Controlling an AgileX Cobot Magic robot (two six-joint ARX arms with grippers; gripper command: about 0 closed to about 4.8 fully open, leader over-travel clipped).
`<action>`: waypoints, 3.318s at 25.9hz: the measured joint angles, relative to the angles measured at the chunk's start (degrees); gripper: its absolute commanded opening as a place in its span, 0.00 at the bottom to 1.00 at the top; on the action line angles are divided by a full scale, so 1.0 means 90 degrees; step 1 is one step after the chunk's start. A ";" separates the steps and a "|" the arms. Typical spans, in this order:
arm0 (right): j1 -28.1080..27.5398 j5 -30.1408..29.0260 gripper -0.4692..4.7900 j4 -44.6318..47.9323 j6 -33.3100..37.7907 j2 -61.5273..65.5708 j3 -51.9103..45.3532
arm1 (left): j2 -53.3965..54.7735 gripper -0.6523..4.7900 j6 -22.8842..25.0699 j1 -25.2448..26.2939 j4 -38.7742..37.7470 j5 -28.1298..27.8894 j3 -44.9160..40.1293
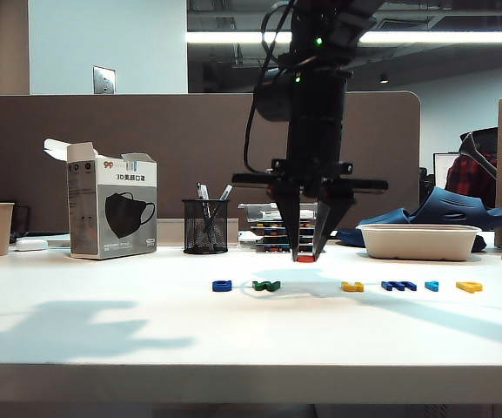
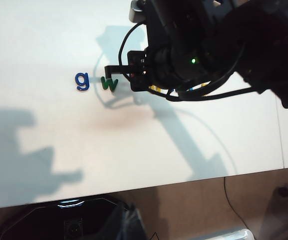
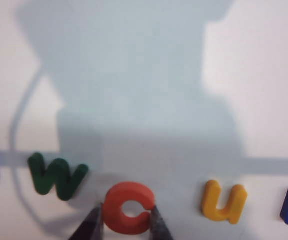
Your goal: Select the appropriate letters from the row of letter magnets placed on the table to arrange into the word "cup".
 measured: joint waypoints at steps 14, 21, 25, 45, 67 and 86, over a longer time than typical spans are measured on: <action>0.0505 -0.0279 0.27 -0.0466 0.0243 -0.0440 0.0041 | 0.0000 0.11 0.0000 0.0000 0.0000 0.0002 0.0000; 0.1001 -0.0282 0.27 -0.0585 0.0471 -0.0452 0.0041 | 0.0000 0.11 -0.0002 0.0000 0.0000 0.0000 0.0000; 0.1229 -0.0255 0.27 -0.0563 0.0573 -0.0454 0.0010 | 0.0000 0.11 0.0000 0.0000 0.0000 0.0000 0.0000; 0.1474 -0.0170 0.27 0.0379 0.0736 -0.0454 -0.1426 | 0.0000 0.11 0.0000 0.0000 0.0000 0.0000 0.0000; 0.1506 -0.0163 0.27 0.0539 0.0736 -0.0459 -0.1557 | 0.0000 0.11 -0.0002 0.0000 0.0000 0.0000 0.0000; 0.1511 -0.0172 0.39 0.0498 0.0736 -0.0457 -0.1557 | 0.0000 0.11 0.0000 0.0000 0.0000 0.0000 0.0000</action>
